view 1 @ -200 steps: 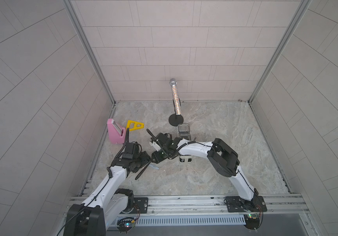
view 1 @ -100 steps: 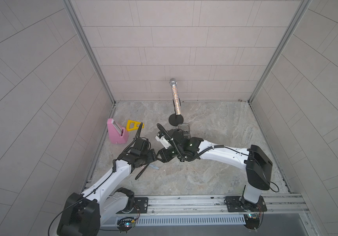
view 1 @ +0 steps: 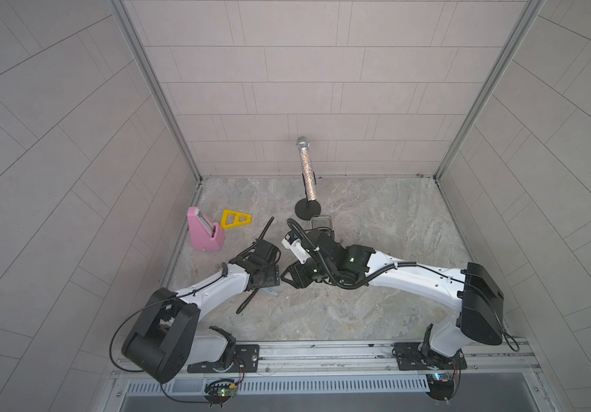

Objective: Place the toothbrush into the toothbrush holder
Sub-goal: Pick up the toothbrush from the center of the board.

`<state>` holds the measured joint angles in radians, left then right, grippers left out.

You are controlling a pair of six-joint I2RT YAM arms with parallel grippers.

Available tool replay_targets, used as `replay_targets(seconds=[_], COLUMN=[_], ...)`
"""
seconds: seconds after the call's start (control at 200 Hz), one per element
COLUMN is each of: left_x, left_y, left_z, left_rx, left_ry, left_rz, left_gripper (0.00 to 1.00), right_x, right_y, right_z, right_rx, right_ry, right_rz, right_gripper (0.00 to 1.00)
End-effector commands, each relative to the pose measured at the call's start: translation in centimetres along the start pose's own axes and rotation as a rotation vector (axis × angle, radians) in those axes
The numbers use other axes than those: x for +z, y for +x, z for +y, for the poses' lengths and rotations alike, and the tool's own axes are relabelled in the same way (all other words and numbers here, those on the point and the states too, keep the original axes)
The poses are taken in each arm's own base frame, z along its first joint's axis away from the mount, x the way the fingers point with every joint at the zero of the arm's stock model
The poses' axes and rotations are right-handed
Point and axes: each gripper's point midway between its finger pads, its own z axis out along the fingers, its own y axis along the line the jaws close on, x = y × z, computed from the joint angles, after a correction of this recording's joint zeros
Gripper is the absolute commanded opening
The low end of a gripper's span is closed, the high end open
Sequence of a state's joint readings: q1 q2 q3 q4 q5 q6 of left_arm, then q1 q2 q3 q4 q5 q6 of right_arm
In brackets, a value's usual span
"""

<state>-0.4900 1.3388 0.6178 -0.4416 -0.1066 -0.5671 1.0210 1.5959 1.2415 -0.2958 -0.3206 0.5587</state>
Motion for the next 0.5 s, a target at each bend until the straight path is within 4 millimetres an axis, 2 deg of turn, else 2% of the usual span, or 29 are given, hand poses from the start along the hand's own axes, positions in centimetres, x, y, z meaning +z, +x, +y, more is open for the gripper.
replay_targets(seconds=[0.0, 0.16, 0.35, 0.495], left_x=[-0.1, 1.0, 1.8, 1.6], left_y=[-1.8, -1.9, -1.8, -2.1], left_z=[-0.6, -0.7, -0.9, -0.9], left_rx=[0.041, 0.053, 0.061, 0.059], left_ry=[-0.03, -0.058, -0.073, -0.08], left_rz=[-0.055, -0.045, -0.021, -0.03], left_gripper=[0.82, 0.67, 0.44, 0.35], right_x=[-1.3, -1.5, -1.9, -2.0], right_y=[-0.6, -0.4, 0.0, 0.3], right_z=[0.3, -0.1, -0.5, -0.8], right_rx=[-0.001, -0.001, -0.001, 0.0], right_ry=[0.006, 0.016, 0.027, 0.036], right_rz=[-0.04, -0.043, -0.05, -0.054], right_gripper=[0.51, 0.51, 0.52, 0.52])
